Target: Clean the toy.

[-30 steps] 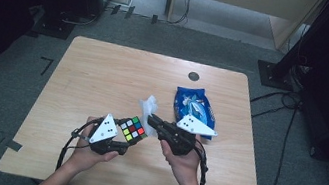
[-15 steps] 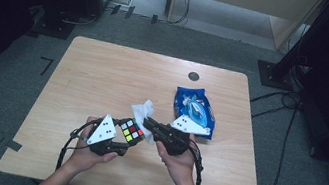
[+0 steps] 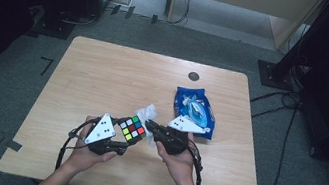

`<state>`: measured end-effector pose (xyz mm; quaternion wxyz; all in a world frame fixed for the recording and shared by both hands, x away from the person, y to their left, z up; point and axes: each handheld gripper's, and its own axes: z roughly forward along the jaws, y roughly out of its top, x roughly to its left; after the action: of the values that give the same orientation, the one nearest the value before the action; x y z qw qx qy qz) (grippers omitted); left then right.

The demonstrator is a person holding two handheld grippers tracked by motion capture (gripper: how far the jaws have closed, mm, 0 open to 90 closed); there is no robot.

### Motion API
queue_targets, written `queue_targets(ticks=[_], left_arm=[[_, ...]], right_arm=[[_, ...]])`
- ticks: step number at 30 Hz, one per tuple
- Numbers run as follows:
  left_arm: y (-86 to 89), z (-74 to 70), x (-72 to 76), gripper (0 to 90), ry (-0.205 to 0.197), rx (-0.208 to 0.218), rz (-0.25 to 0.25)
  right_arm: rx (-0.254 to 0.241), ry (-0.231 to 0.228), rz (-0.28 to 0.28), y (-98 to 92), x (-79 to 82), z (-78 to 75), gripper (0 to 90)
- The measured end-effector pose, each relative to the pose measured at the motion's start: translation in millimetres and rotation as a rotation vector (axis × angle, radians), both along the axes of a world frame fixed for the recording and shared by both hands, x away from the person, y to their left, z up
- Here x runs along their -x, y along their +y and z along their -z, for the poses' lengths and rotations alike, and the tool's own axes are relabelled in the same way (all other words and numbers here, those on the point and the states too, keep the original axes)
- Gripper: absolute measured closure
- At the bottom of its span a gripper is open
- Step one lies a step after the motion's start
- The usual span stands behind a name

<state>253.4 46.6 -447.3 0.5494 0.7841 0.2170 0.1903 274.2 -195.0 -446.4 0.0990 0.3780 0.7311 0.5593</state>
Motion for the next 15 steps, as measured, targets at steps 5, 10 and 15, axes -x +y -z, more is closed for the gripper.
queue_targets(ticks=[5,10,15], left_arm=[[1.9,-2.3,-0.2,34.2,-0.001,0.015,-0.004],[5.6,-3.9,-1.7,34.2,-0.001,0.023,-0.015],[7.5,-3.6,-3.4,34.2,0.003,0.026,-0.027]], right_arm=[[0.054,0.014,0.013,1.5,-4.0,9.9,85.0],[0.168,0.021,0.079,-1.5,-9.9,21.8,84.4],[0.133,0.018,0.137,-12.6,-12.3,16.8,74.4]])
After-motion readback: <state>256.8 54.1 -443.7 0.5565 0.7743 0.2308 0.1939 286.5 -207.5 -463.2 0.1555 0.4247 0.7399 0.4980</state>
